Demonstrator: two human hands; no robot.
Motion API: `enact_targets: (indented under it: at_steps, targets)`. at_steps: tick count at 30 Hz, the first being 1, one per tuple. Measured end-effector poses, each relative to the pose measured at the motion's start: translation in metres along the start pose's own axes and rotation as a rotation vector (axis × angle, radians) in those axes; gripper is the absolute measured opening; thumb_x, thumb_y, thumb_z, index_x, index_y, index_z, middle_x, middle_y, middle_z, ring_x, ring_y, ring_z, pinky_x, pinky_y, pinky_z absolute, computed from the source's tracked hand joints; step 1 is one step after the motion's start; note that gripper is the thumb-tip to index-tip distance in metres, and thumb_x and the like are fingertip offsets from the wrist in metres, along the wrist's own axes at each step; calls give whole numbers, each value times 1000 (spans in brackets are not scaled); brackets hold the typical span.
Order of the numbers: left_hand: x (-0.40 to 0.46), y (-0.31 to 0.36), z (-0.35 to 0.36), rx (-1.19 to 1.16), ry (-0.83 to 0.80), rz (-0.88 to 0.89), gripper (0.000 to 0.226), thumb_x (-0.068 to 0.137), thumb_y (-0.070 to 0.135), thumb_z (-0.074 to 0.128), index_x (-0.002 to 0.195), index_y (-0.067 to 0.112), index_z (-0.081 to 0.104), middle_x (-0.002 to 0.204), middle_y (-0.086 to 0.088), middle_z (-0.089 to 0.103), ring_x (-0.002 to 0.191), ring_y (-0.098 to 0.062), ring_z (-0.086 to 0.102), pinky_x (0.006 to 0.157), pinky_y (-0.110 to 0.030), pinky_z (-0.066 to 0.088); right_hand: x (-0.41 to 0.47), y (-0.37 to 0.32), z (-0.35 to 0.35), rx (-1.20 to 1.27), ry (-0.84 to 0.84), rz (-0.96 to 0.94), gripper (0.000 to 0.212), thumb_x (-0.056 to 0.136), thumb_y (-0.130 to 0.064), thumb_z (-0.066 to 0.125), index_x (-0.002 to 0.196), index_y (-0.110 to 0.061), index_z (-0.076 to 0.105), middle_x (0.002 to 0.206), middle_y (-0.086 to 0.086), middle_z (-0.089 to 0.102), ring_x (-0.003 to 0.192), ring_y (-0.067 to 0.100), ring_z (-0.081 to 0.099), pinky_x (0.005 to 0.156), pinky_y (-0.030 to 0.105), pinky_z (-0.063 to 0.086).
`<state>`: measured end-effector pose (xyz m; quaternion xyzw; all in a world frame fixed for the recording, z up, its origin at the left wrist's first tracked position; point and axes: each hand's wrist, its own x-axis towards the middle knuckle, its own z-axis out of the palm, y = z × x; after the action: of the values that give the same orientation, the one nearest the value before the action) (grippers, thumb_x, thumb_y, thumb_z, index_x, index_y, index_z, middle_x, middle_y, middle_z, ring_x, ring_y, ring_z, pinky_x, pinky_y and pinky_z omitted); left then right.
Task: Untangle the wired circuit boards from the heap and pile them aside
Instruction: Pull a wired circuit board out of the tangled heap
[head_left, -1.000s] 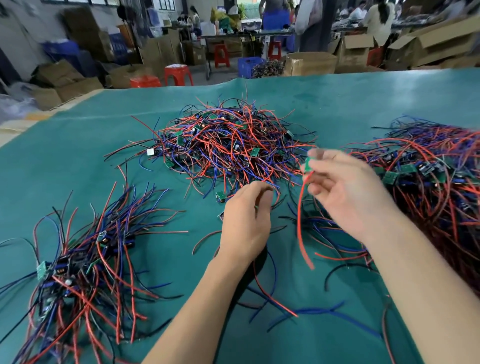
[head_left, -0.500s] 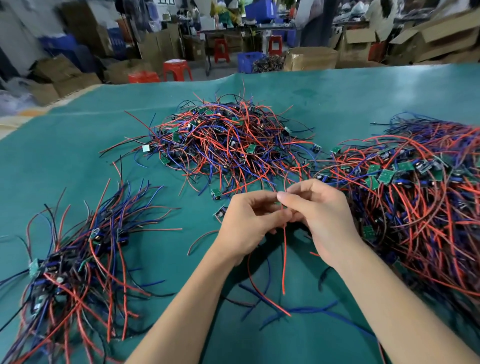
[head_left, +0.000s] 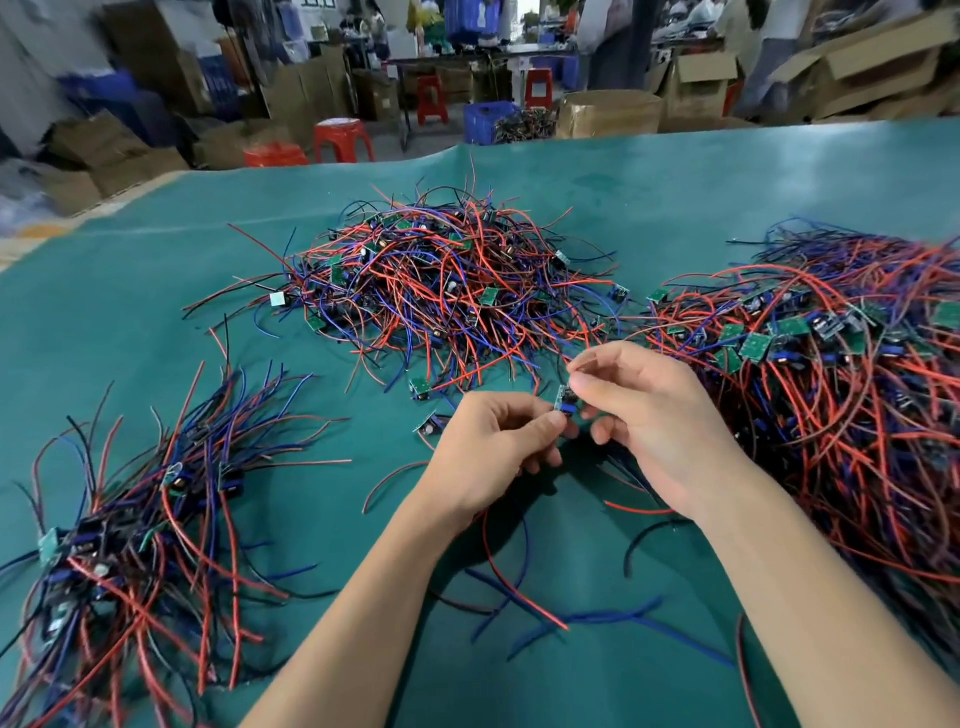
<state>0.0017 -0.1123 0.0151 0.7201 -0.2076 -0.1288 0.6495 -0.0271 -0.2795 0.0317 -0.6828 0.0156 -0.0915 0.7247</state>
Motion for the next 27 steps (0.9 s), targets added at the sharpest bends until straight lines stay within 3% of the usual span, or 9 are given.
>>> enact_targets:
  at_steps: [3,7,11,14,17,20,23,25,27]
  targets:
    - [0,1,1,13,-18,-7,18,96,10,61,85,2,73,59,-2,63,50,-8,48,51,-14,38,-2,-1,0,-120,-51,-83,21,95,-5,68,85,-23,73,76,-10,65,71,13,56,50,25,42]
    - [0,2,-1,34,-41,5,19,96,10,61,85,0,72,57,-1,58,51,-7,48,52,-13,37,-1,1,4,-142,4,-139,17,93,-7,72,82,-19,77,72,-4,67,63,15,56,47,25,42]
    - [-1,4,1,67,-97,-14,19,96,10,62,83,1,71,57,0,56,51,-6,47,51,-14,36,5,-1,-12,-152,356,-228,24,93,-5,72,79,-24,77,66,-2,74,51,7,60,45,19,46]
    - [-1,4,2,94,-123,-13,19,96,11,61,82,3,72,55,1,54,51,-5,47,52,-15,35,5,-2,-17,-324,510,-333,27,91,-11,74,80,-36,75,67,-11,75,51,7,66,53,27,56]
    - [-2,5,-1,60,-129,-13,21,96,11,62,77,9,71,55,4,56,51,-4,48,52,-13,35,6,-5,-21,-329,639,-408,12,93,-18,71,100,-27,76,73,-9,75,55,8,70,59,33,60]
    - [-2,4,-1,0,-91,-5,22,97,11,61,77,10,71,57,0,58,52,-6,48,53,-14,36,7,-16,-40,-232,868,-486,25,98,-23,64,121,-14,67,81,-9,74,52,7,68,49,28,57]
    - [2,1,-3,-175,48,3,30,100,13,55,76,19,71,66,-4,61,56,-9,49,57,-22,37,2,-23,-48,-321,1027,-530,23,100,-34,56,115,-18,64,81,-7,74,53,16,69,56,46,59]
    - [3,0,-4,-225,91,9,33,102,15,51,79,24,73,69,-4,62,58,-10,50,59,-24,38,-1,-18,-34,-494,897,-503,21,97,-38,57,94,-22,69,75,-2,74,60,23,70,66,51,57]
    - [2,1,-2,-206,61,26,31,103,16,49,85,24,74,70,-2,63,60,-11,52,60,-24,41,-6,-11,-6,-616,547,-426,32,91,-48,59,85,-19,73,71,-5,74,65,15,71,70,41,58]
